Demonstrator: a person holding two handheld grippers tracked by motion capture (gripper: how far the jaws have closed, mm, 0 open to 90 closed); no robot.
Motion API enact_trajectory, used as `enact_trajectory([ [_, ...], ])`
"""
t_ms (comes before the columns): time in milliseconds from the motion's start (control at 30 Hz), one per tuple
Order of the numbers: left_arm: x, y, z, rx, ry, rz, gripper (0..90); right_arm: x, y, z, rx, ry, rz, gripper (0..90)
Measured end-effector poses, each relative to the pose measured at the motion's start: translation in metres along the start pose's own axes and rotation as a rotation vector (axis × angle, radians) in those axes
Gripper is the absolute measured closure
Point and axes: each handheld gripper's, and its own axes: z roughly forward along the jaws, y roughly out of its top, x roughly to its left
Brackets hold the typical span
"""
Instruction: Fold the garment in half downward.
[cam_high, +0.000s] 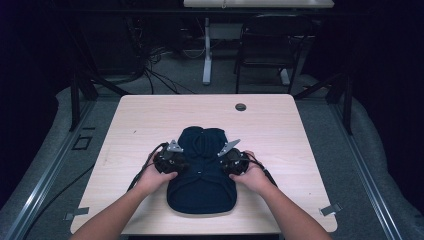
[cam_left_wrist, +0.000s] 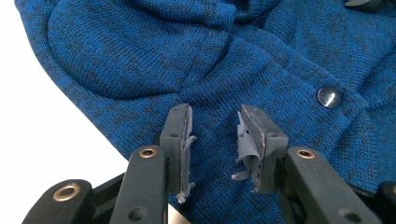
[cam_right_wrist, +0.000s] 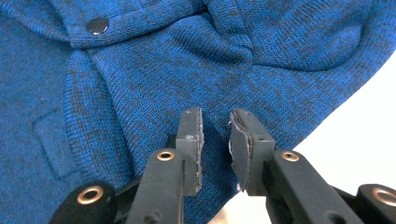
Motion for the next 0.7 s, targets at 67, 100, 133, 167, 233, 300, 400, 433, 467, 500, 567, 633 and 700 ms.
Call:
enact_trajectory([
  [67,-0.001,-0.001,-0.002,0.009,-0.008,0.005,64.0,0.003,-0.001,-0.002,0.008,0.003,-0.019,72.9],
  [100,-0.002,-0.002,-0.002,0.005,-0.011,0.004,64.1,0.004,-0.002,-0.002,0.005,0.004,-0.024,72.9],
  [133,-0.003,-0.003,-0.003,0.005,-0.013,0.006,64.1,0.006,-0.002,-0.003,0.012,0.007,-0.025,73.0],
  [167,-0.004,-0.004,-0.004,0.008,-0.013,0.011,64.1,0.007,-0.003,-0.003,0.005,0.013,-0.027,73.0],
  [233,-0.006,-0.005,-0.005,0.006,-0.019,0.016,64.1,0.009,-0.005,-0.004,0.005,0.019,-0.029,73.0],
  [300,-0.008,-0.008,-0.007,0.006,-0.024,0.019,64.1,0.011,-0.006,-0.005,0.005,0.026,-0.033,73.0],
  [400,-0.01,-0.01,-0.008,0.005,-0.028,0.021,64.1,0.013,-0.007,-0.007,0.013,0.032,-0.042,73.0],
  [433,-0.011,-0.011,-0.008,0.002,-0.033,0.024,64.1,0.014,-0.008,-0.008,0.011,0.035,-0.044,73.1],
  [467,-0.012,-0.011,-0.009,0.007,-0.032,0.026,64.1,0.016,-0.009,-0.008,0.002,0.036,-0.038,73.1],
  [500,-0.013,-0.012,-0.01,0.006,-0.035,0.028,64.1,0.017,-0.01,-0.009,0.007,0.037,-0.042,73.1],
  [567,-0.015,-0.013,-0.01,0.006,-0.041,0.024,64.2,0.018,-0.011,-0.01,0.011,0.046,-0.045,73.1],
  [633,-0.016,-0.013,-0.012,0.015,-0.036,0.031,64.1,0.02,-0.011,-0.01,0.011,0.046,-0.051,73.1],
  [700,-0.017,-0.013,-0.012,0.017,-0.042,0.033,64.1,0.021,-0.011,-0.011,0.014,0.049,-0.055,73.1],
])
